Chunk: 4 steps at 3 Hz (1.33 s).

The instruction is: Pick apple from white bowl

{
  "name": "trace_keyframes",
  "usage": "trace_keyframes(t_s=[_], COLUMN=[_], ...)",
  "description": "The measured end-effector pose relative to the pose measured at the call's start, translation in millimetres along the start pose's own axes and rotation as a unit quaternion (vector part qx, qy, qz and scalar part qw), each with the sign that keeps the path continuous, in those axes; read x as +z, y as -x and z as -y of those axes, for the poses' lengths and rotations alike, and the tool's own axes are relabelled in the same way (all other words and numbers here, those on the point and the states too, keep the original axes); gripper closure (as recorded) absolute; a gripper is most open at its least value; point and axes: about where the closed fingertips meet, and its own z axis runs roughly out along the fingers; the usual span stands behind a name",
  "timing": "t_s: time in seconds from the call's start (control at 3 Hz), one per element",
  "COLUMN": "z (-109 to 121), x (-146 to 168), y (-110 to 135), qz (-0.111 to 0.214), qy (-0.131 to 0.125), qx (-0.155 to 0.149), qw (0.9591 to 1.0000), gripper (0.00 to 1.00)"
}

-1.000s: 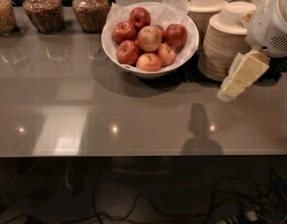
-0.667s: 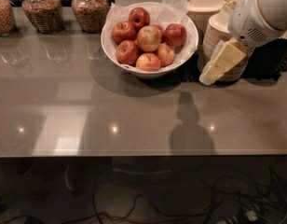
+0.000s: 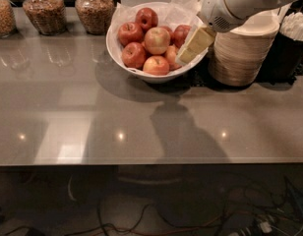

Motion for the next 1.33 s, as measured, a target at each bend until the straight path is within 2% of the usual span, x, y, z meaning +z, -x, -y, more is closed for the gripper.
trace_keyframes(t_s=[0.33, 0.67, 1.0, 1.33], z=[0, 2, 8, 12], x=[0, 2, 22, 46], y=[0, 0, 10, 19], qz=[0.000, 0.010, 0.037, 0.057], qy=[0.000, -0.016, -0.029, -0.029], qx=[0.000, 0.000, 0.003, 0.006], qw=[1.0000, 0.9998, 0.9989, 0.9979], gripper=[0.00, 0.00, 0.00, 0.19])
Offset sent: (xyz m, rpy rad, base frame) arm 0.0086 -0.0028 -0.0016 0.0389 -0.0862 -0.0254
